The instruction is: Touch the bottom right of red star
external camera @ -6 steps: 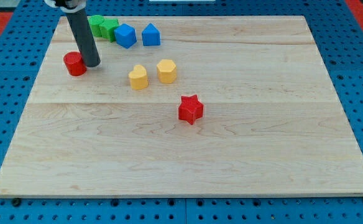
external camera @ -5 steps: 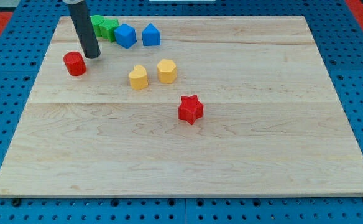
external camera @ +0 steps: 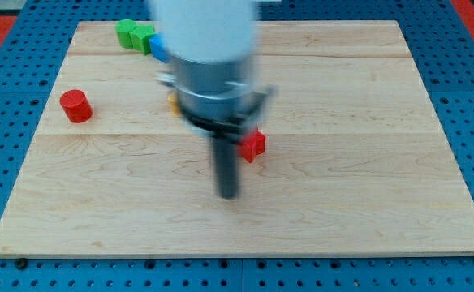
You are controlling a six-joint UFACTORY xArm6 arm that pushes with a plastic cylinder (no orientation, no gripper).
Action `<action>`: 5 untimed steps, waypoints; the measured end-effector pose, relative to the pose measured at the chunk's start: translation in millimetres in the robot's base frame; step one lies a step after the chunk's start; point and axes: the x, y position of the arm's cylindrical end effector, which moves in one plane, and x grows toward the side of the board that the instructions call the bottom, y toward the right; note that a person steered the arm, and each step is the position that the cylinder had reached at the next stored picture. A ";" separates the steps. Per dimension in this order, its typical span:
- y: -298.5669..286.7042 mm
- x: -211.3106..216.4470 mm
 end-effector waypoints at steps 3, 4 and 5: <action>8.2 -59.8; -28.3 -85.9; -20.5 -94.8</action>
